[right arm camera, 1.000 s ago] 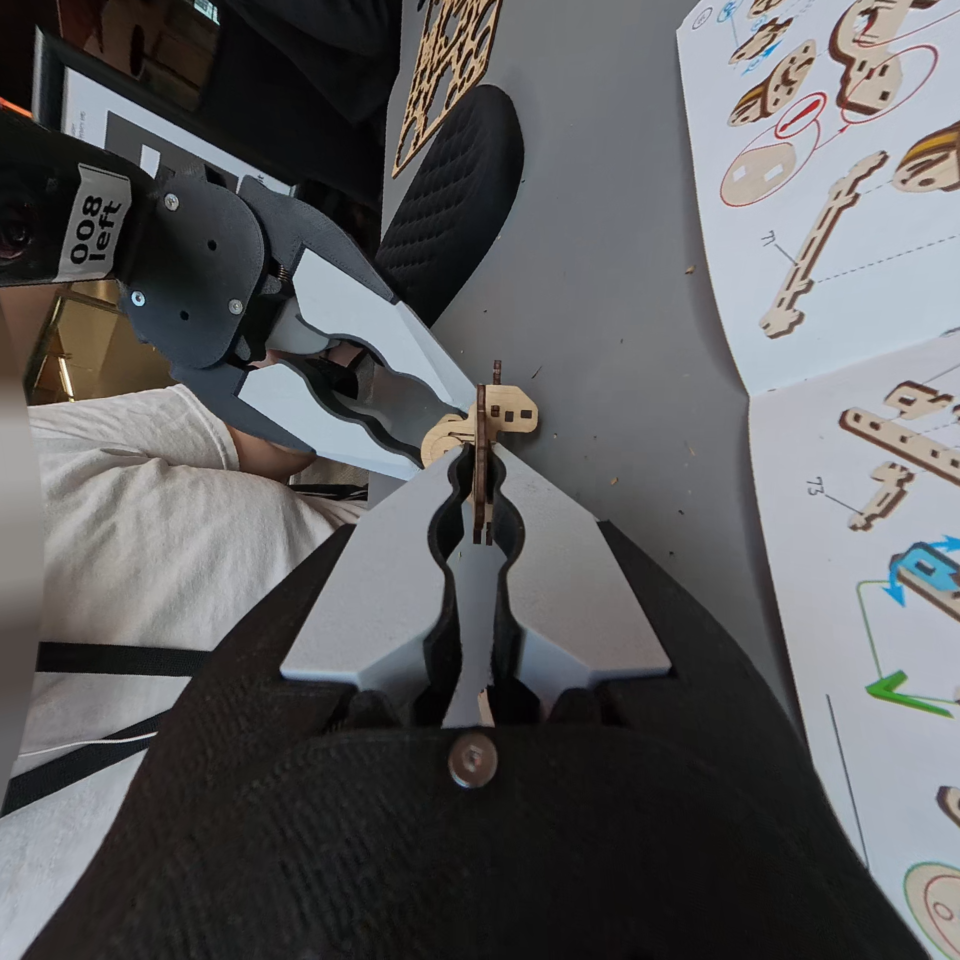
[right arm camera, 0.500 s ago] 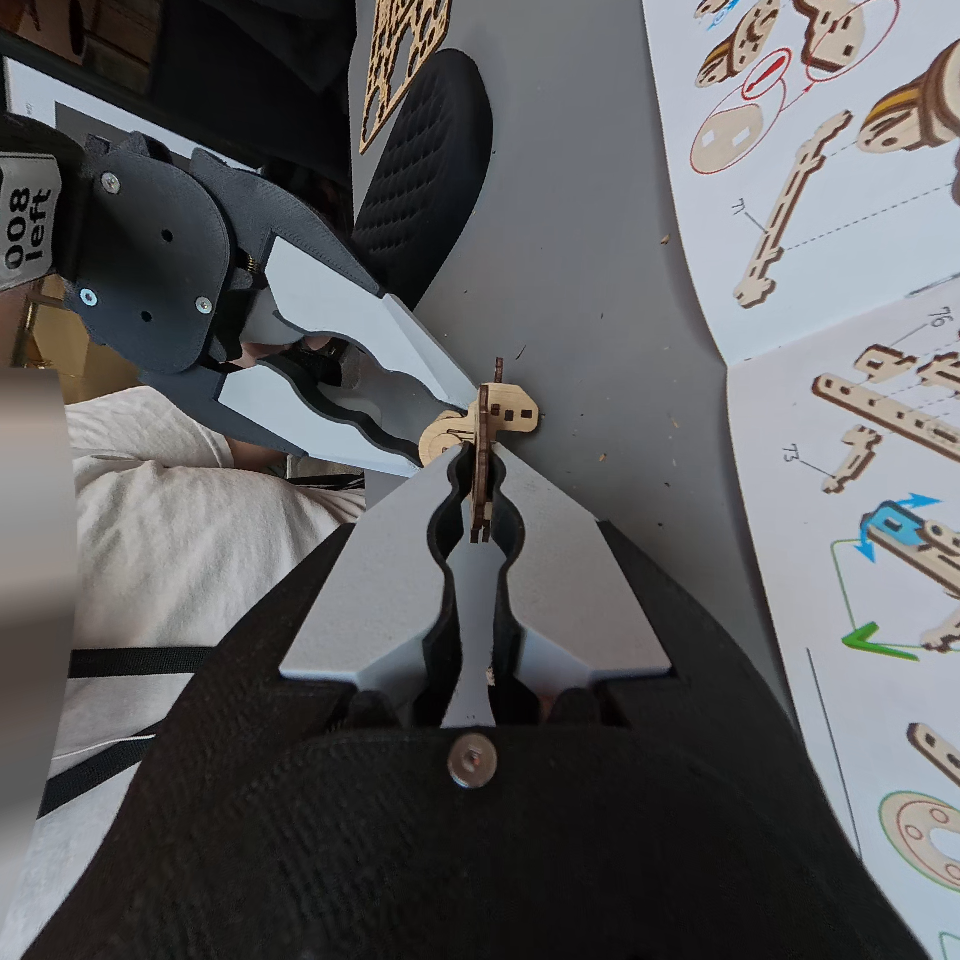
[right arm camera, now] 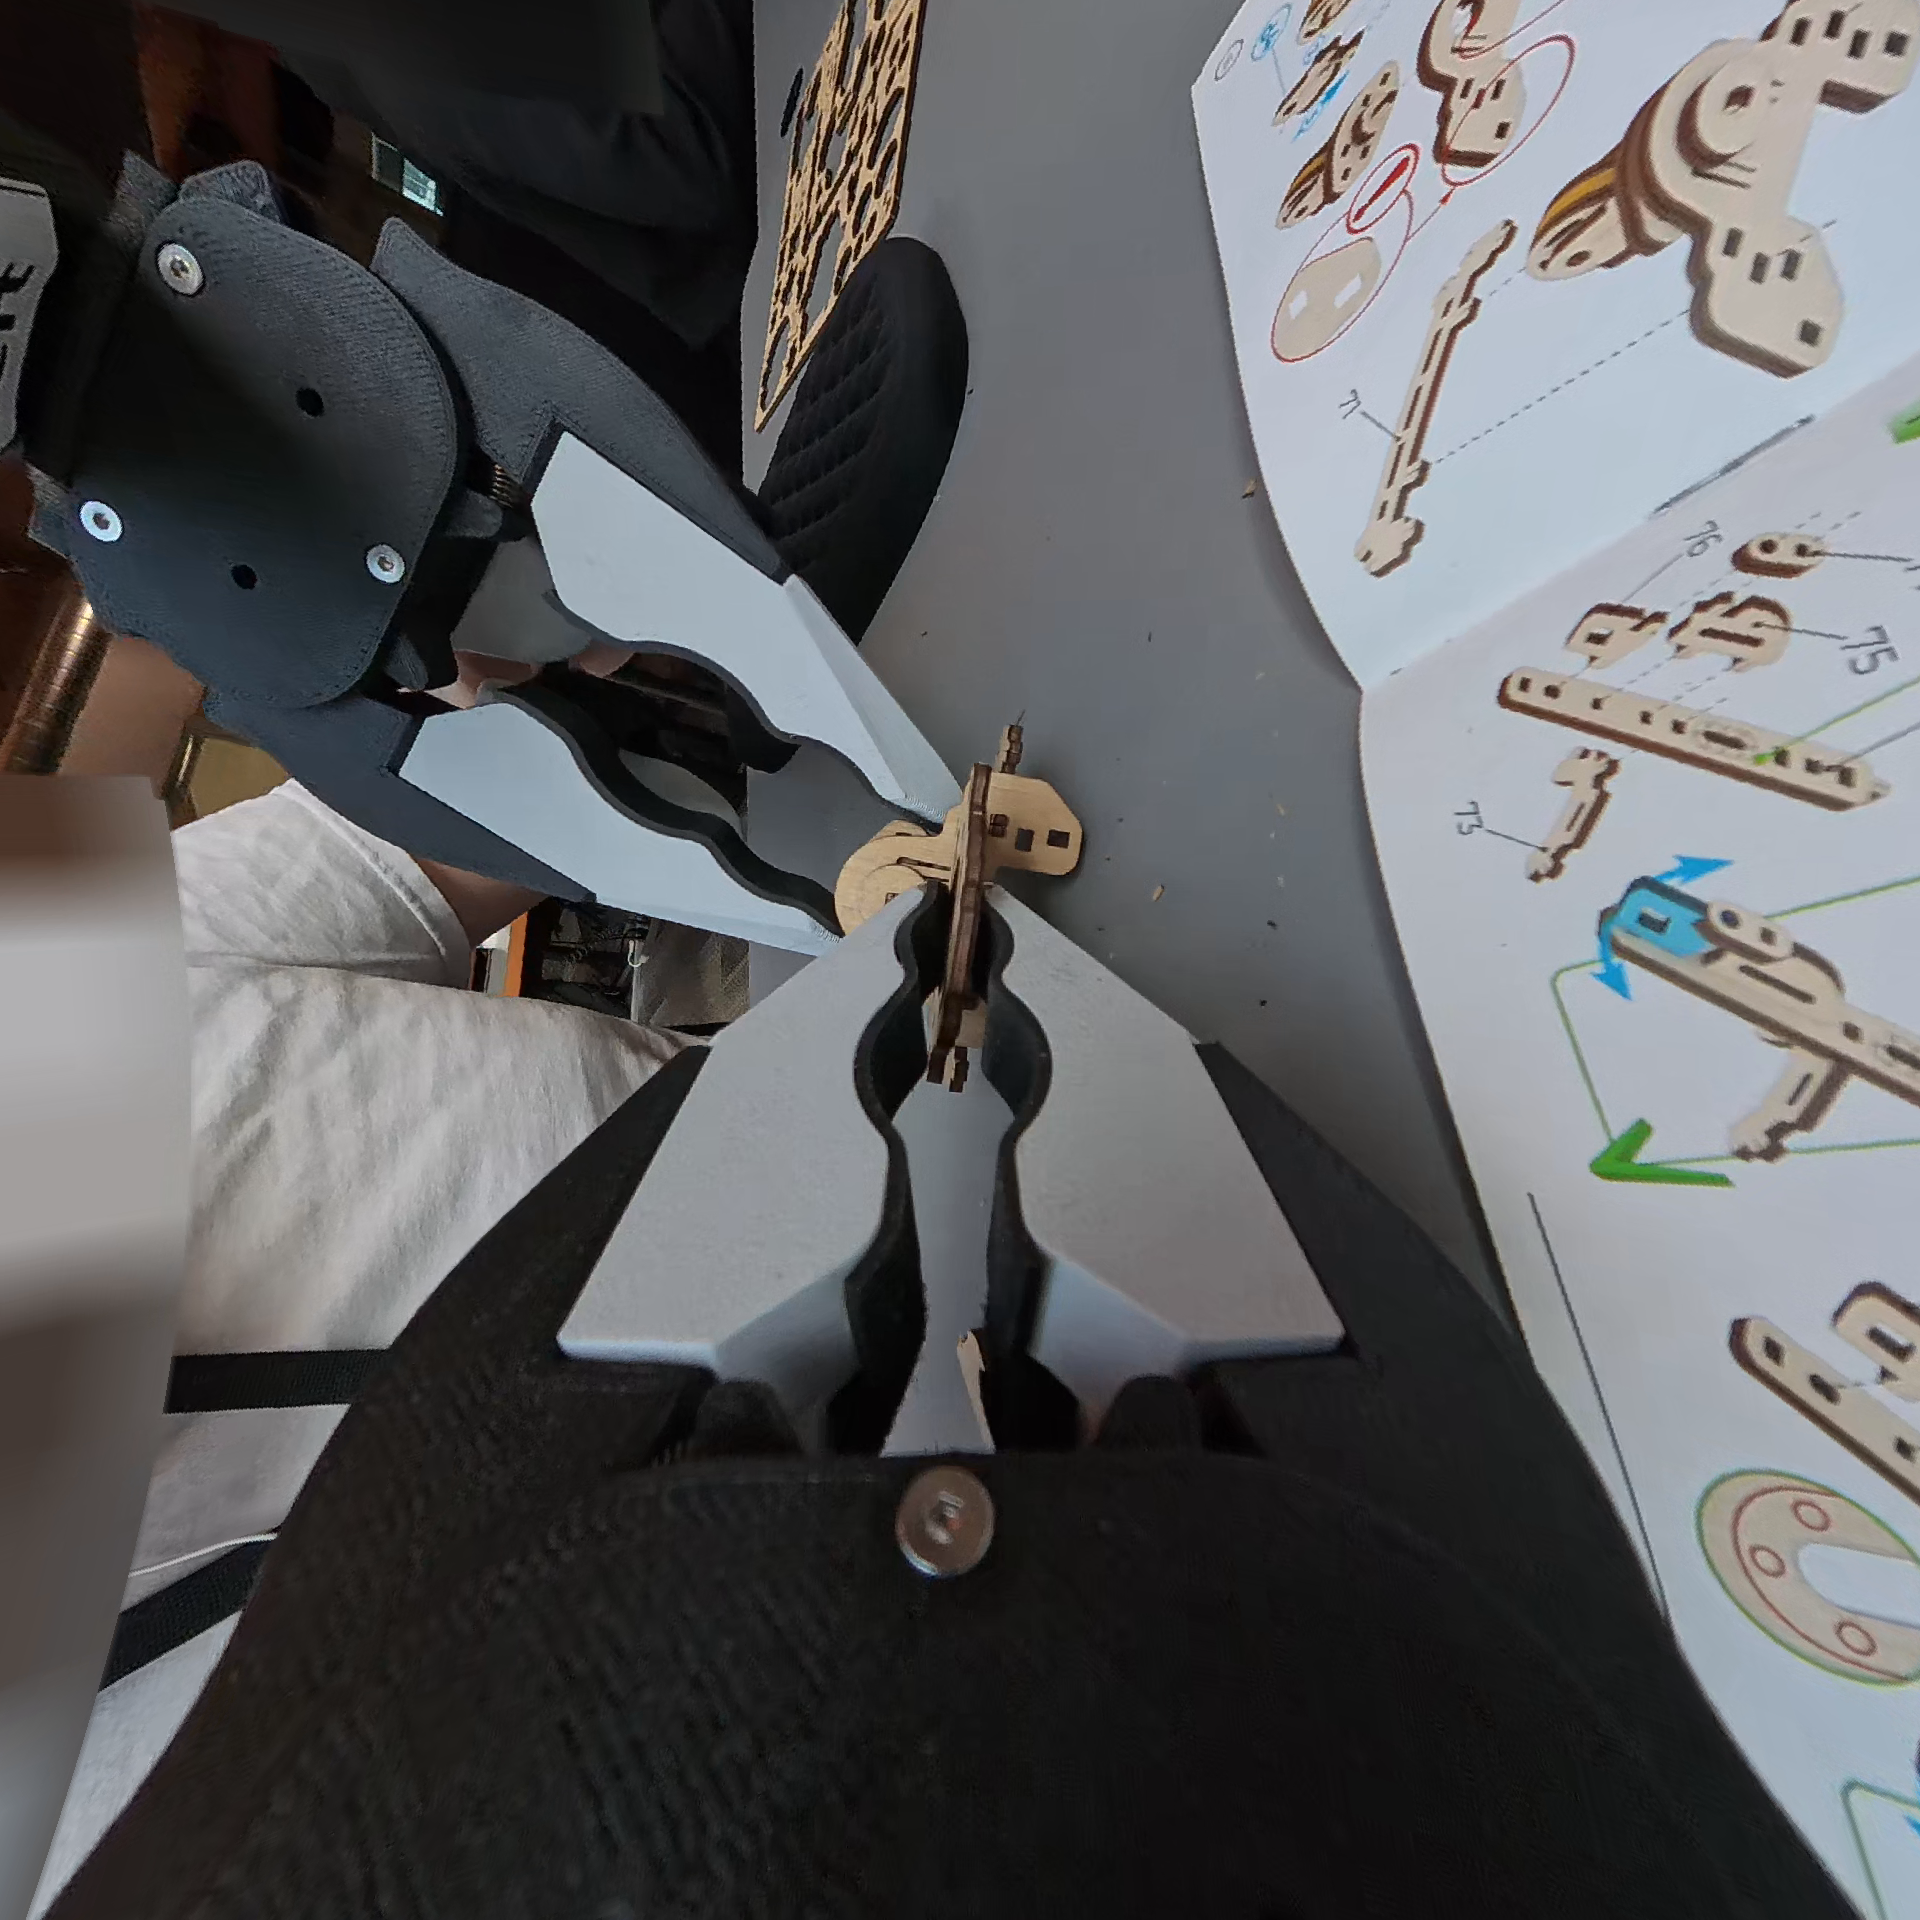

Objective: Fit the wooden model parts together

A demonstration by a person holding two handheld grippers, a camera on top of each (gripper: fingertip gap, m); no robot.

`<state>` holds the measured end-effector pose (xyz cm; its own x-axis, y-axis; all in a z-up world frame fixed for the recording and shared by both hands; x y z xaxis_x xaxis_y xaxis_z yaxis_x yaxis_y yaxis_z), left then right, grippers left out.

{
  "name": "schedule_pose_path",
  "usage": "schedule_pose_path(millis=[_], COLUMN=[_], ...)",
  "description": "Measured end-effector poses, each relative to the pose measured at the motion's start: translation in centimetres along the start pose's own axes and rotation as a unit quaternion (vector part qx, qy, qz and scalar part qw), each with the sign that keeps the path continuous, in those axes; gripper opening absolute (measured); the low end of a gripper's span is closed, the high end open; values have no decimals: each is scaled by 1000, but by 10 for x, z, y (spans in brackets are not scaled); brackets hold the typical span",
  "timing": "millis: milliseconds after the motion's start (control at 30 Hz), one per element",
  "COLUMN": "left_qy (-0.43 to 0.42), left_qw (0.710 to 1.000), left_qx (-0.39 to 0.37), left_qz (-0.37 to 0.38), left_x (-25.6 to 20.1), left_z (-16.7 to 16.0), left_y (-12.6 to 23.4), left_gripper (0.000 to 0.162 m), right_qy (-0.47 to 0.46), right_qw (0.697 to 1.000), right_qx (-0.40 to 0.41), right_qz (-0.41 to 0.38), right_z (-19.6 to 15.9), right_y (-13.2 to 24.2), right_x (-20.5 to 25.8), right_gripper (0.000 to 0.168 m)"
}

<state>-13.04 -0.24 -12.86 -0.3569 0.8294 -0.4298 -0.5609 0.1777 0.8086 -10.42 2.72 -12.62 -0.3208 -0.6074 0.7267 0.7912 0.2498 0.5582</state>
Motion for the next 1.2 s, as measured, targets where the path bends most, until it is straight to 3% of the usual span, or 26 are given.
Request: schedule_pose_path(millis=[267, 533, 1200], left_qy=[6, -1, 12], left_qw=[1000, 999, 1000], left_qx=[-11, 46, -3], left_qz=[-3, 6, -22], left_x=[1, 7, 4], left_z=[2, -6, 4], left_y=[0, -5, -3], left_gripper=[26, 26, 25], right_qy=[-19, -10, 16], right_qw=[999, 998, 999], right_qx=[16, 33, 37], right_qz=[37, 47, 33], right_z=[-7, -9, -8], right_y=[-2, -1, 11], right_x=[-1, -2, -6], right_gripper=[3, 9, 2])
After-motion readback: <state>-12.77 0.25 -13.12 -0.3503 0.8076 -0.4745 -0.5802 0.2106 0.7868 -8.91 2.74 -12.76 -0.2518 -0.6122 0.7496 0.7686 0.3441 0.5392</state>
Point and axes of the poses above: each gripper's, where its closed fingertips meet, y back along the fingers, z out of its top, x = y × z across the jaws, the point moved 2 cm from there along y, back along the fingers, and after that the axes turned 13 degrees about -z, right-handed, at the moved point
